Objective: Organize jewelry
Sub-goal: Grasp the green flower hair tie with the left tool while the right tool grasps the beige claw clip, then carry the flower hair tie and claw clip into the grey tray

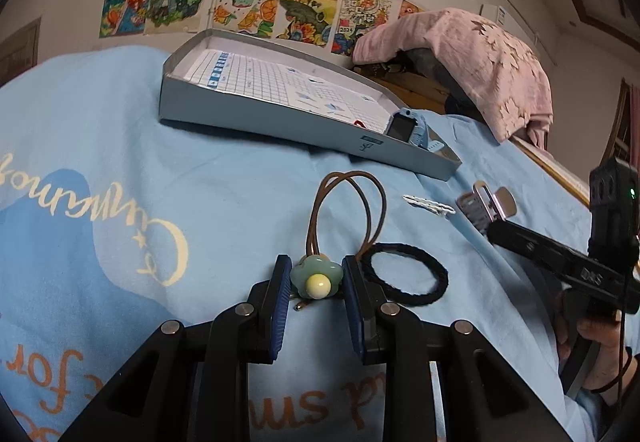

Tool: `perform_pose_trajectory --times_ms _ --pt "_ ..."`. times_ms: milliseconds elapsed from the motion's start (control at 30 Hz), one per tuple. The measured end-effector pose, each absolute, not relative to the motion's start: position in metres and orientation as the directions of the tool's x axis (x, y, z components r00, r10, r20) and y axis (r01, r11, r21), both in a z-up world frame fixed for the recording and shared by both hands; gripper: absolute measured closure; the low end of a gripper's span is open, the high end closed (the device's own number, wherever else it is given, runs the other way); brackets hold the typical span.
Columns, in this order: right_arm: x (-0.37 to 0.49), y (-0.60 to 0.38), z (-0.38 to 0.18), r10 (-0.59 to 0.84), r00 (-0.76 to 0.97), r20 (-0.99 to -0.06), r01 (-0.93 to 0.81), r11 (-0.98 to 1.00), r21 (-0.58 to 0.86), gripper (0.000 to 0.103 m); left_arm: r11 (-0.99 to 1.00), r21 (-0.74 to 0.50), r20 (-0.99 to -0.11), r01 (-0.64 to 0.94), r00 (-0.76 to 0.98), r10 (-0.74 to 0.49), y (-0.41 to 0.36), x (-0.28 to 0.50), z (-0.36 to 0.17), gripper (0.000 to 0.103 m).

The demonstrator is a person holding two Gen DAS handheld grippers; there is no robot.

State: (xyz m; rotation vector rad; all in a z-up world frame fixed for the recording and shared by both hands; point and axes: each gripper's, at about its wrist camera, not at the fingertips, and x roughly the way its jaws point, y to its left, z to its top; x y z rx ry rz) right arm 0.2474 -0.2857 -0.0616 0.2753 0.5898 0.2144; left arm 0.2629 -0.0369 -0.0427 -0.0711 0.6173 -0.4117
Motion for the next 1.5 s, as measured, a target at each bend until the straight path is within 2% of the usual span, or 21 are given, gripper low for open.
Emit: perform_pose_trajectory --times_ms 167,233,333,867,1500 --pt "0.254 -0.288 -0.067 0.219 0.811 -0.543 -0.052 0.951 0.306 0.045 0.921 -0.161 -0.546 0.355 0.745 -0.382 -0.039 0.260 -0.041 0.079" --pt "0.256 -0.290 -0.069 0.218 0.809 -0.547 -0.043 0.948 0.314 0.057 0.921 -0.159 -0.546 0.355 0.746 -0.382 -0.038 0.260 -0.041 0.079" --pt "0.258 -0.295 -0.072 0.228 0.806 -0.546 -0.033 0.938 0.344 0.065 0.922 -0.159 -0.546 0.354 0.746 -0.380 -0.038 0.260 -0.041 0.079" --pt "0.277 -0.294 -0.076 0.206 0.803 -0.559 0.022 0.927 0.374 0.065 0.923 -0.156 -0.543 0.351 0.750 -0.377 -0.038 0.258 -0.040 0.079" --pt "0.264 -0.295 -0.073 0.278 0.847 -0.453 -0.075 0.906 0.417 0.067 0.941 -0.135 -0.524 0.312 0.783 -0.335 -0.040 0.256 -0.013 0.079"
